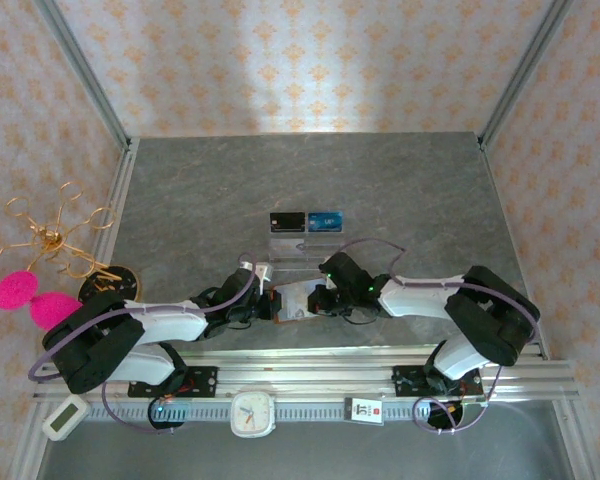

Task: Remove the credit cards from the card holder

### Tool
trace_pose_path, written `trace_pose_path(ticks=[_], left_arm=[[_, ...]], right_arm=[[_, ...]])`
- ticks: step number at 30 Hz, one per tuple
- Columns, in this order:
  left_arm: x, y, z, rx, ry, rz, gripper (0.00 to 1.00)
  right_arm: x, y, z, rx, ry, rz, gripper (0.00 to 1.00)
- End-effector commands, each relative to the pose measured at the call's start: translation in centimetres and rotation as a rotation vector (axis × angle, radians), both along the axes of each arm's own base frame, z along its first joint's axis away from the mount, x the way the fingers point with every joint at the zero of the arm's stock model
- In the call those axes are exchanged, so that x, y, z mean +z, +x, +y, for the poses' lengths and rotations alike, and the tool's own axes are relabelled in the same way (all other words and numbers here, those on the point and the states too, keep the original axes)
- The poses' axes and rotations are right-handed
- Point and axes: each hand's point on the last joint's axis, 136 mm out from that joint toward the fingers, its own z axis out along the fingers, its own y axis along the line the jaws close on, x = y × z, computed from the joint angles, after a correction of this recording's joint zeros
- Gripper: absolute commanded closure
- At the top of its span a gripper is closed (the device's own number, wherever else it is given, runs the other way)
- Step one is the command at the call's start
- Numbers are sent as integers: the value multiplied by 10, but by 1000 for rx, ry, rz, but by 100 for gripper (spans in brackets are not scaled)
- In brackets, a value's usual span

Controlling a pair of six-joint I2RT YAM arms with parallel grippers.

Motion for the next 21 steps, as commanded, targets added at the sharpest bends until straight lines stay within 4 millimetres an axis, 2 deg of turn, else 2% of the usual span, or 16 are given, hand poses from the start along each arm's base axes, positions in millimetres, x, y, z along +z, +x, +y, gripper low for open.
trace_pose_path(ticks=[1, 4, 6, 11, 15, 21], left_arm=[[-12, -6, 12, 6, 62, 41, 100], [3, -3, 7, 1, 40, 16, 100], [14, -2, 4, -2, 34, -4, 100], [37, -1, -15, -33, -10, -52, 100], [23, -2, -28, -70, 1, -19, 100], [5, -4, -28, -69, 22, 18, 100]], right_arm=[[-6, 1, -12, -39, -55, -9, 100], [-2, 4, -9, -30, -61, -25, 98], [-2, 6, -10, -30, -71, -31, 87], [7, 10, -7, -21, -56, -65, 78], [23, 16, -7, -14, -53, -121, 75], [35, 29, -13, -25, -102, -200, 74]])
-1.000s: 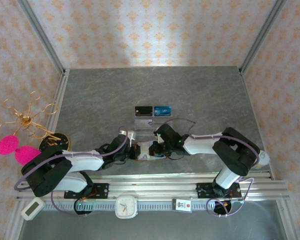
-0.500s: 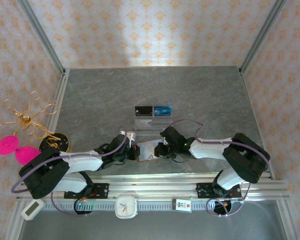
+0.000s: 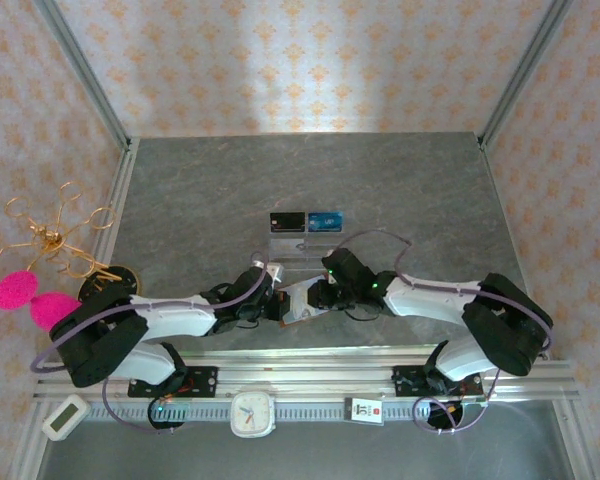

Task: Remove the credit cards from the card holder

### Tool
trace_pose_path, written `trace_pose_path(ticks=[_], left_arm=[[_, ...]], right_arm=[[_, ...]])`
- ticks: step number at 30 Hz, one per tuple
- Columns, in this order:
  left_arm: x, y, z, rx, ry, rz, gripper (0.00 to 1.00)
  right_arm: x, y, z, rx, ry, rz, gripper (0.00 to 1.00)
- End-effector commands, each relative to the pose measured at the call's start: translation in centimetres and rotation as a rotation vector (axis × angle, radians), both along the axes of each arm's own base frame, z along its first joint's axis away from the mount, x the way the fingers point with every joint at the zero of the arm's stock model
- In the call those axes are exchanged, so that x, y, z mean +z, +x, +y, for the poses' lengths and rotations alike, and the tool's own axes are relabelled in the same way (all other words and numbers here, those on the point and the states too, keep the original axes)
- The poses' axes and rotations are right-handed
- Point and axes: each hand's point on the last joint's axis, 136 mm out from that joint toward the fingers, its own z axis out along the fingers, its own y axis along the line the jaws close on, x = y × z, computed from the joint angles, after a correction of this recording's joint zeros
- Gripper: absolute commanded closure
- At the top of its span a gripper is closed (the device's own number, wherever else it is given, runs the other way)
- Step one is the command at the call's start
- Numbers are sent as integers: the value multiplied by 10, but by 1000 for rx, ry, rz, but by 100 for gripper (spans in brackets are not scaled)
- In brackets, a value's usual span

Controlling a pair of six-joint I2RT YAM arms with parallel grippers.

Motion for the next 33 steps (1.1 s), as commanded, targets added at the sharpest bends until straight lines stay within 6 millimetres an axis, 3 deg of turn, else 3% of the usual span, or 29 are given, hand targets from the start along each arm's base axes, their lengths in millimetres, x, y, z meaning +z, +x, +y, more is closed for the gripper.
trace_pose_path(ticks=[1, 9, 15, 21, 33], left_arm=[[3, 3, -7, -6, -27, -14, 100], [-1, 0, -8, -12, -10, 9, 100], [30, 6, -13, -6, -35, -63, 100], [17, 2, -23, -32, -19, -32, 100], [-6, 1, -6, 11, 65, -6, 100]], right_arm=[[12, 15, -5, -9, -54, -85, 74], [1, 17, 1, 46, -61, -75, 73], [8, 22, -3, 35, -62, -114, 73], [8, 21, -1, 58, -44, -104, 73], [-6, 15, 3, 84, -17, -53, 73]])
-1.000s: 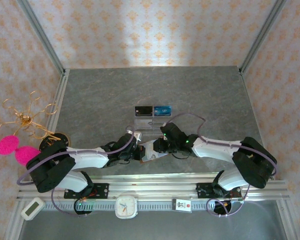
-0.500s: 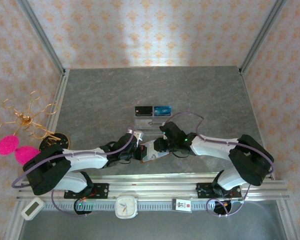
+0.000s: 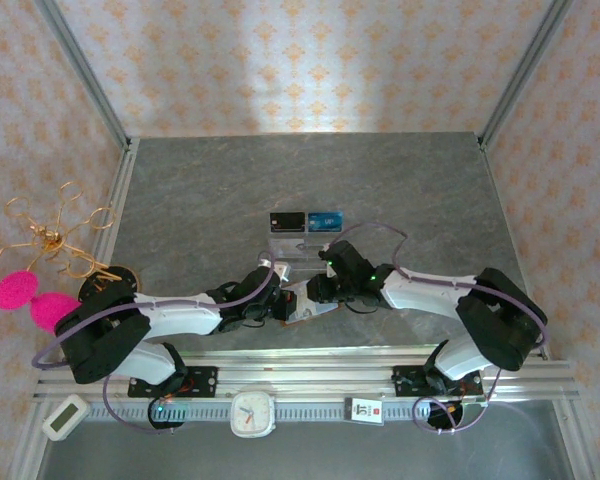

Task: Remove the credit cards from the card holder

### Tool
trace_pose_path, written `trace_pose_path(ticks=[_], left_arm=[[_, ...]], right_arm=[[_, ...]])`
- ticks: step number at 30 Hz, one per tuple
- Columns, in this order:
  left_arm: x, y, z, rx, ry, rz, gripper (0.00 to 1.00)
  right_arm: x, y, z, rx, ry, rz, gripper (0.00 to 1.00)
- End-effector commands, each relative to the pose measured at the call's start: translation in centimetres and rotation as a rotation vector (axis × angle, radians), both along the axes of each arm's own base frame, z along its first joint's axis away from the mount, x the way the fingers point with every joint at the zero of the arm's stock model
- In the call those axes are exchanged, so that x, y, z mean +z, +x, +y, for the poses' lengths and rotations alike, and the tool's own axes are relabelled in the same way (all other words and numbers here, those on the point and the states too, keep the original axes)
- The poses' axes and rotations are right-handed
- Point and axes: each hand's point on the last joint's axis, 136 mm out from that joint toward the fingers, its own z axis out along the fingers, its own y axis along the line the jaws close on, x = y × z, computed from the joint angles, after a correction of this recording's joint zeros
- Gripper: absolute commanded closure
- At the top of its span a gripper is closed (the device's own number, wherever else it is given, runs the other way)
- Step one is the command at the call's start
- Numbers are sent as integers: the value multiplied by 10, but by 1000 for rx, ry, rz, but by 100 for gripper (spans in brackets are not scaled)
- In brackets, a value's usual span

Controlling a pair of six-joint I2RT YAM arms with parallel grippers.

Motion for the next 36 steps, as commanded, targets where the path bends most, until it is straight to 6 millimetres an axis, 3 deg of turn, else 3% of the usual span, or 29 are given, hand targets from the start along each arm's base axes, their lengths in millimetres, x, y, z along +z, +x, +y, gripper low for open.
trace_pose_path(ticks=[1, 9, 17, 21, 25, 30, 34, 36], left_arm=[[-18, -1, 11, 31, 68, 21, 100], [-38, -5, 22, 36, 123, 52, 100], [-44, -6, 24, 26, 132, 63, 100], [-42, -6, 26, 29, 127, 66, 100], [-38, -5, 30, 36, 117, 56, 100], [-20, 5, 25, 43, 66, 21, 100], [37, 27, 17, 92, -54, -94, 100], [63, 36, 24, 138, -76, -153, 84]], right_arm=[[-8, 0, 1, 9, 1, 6, 73], [-31, -9, -8, -21, -25, 67, 71], [-20, -15, 8, 26, 75, 77, 75], [-29, -5, -13, -60, -23, 47, 94], [-21, 4, -41, -160, -61, -11, 99], [19, 14, -45, -163, 0, -143, 100], [83, 39, -41, -167, 37, -331, 100], [118, 57, -43, -189, 54, -424, 100]])
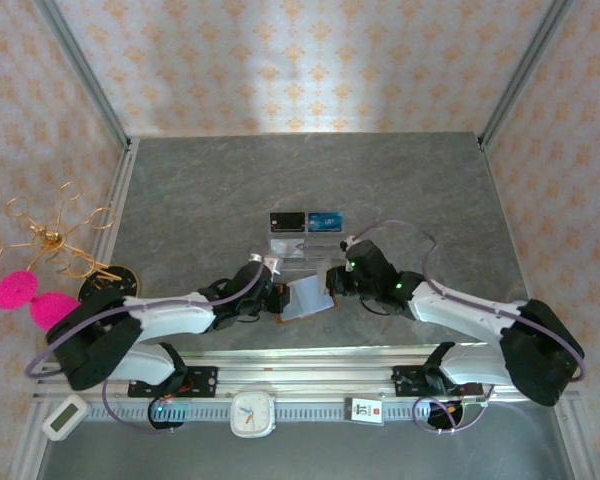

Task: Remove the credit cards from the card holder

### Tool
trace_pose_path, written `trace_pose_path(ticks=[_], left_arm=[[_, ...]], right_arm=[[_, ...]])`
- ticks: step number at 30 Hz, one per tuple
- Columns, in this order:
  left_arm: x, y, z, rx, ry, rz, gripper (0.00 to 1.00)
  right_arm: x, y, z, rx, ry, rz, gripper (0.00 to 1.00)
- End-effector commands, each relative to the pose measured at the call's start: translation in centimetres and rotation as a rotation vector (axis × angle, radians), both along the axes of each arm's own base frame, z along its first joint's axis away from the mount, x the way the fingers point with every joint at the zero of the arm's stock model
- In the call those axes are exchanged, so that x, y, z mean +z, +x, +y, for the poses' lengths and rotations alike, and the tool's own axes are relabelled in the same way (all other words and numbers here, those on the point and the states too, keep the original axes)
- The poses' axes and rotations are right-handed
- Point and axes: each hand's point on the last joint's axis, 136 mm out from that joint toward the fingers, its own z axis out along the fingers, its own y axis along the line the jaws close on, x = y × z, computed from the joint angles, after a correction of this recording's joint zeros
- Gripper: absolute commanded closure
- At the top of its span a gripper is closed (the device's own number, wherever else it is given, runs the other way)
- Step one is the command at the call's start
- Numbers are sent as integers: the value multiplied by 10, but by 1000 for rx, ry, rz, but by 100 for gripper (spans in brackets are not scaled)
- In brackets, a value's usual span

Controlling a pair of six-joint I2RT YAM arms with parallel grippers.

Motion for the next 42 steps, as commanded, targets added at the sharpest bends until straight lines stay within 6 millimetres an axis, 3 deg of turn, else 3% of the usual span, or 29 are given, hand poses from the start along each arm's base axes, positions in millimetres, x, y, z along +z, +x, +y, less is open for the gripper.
trace_pose_path(ticks=[1, 4, 5, 7, 10, 11, 20, 26, 30, 35, 42], left_arm=[[49, 18, 11, 76, -33, -111, 75], [76, 23, 31, 135, -41, -168, 51], [85, 24, 39, 154, -42, -184, 43], [101, 24, 51, 187, -44, -220, 32], [121, 23, 66, 228, -37, -269, 4], [126, 22, 70, 241, -31, -278, 1], [163, 19, 103, 337, -3, -417, 1], [178, 24, 112, 364, 31, -500, 1], [184, 28, 114, 365, 59, -547, 1], [184, 31, 121, 389, 112, -573, 1], [173, 36, 119, 382, 142, -570, 1]], right_arm=[[74, 41, -6, -51, 0, -233, 100], [126, 61, 8, 49, 12, -413, 100], [135, 69, 13, 80, -24, -458, 100], [148, 80, 26, 177, -80, -524, 100], [148, 82, 47, 395, -151, -559, 100], [145, 84, 51, 443, -176, -569, 100], [110, 75, 79, 896, -283, -494, 100], [99, 74, 89, 1082, -314, -475, 100], [95, 63, 92, 1216, -297, -468, 100], [81, 59, 92, 1299, -334, -442, 100], [50, 69, 90, 1361, -432, -364, 100]])
